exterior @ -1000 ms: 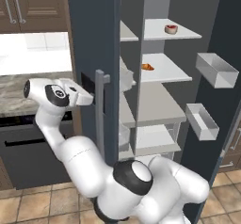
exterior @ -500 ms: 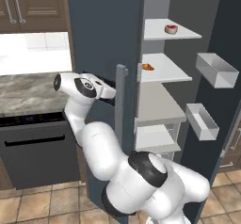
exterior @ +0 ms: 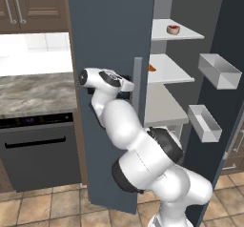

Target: Pick up the frozen steak from the freezer, place it on any shelf in the fridge, and close the fridge and freezer doors when done.

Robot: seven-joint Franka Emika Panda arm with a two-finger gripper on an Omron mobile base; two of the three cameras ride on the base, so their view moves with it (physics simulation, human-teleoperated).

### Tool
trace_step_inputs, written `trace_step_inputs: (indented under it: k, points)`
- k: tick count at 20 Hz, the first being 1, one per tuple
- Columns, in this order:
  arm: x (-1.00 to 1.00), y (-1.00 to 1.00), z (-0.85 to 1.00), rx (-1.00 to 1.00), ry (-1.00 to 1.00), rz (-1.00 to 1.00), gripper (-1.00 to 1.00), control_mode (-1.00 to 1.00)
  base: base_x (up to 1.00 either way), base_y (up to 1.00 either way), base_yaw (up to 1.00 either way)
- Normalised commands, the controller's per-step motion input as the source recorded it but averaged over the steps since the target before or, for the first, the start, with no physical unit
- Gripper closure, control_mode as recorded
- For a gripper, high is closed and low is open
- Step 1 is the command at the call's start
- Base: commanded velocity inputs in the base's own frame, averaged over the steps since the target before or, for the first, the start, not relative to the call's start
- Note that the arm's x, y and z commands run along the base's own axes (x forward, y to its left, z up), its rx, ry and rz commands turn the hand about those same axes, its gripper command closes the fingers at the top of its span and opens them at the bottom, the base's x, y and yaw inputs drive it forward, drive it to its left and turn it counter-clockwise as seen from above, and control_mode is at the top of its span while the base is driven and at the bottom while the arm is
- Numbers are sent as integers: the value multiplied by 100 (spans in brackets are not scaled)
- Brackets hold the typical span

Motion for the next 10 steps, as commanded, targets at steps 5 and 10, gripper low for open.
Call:
trace_step_inputs:
  k: [5, 10]
  points:
    - [55, -60, 0, 0, 0, 0, -100, -100, 0, 0, 0]
    - [49, -45, 0, 2, 0, 0, -100, -100, 0, 0, 0]
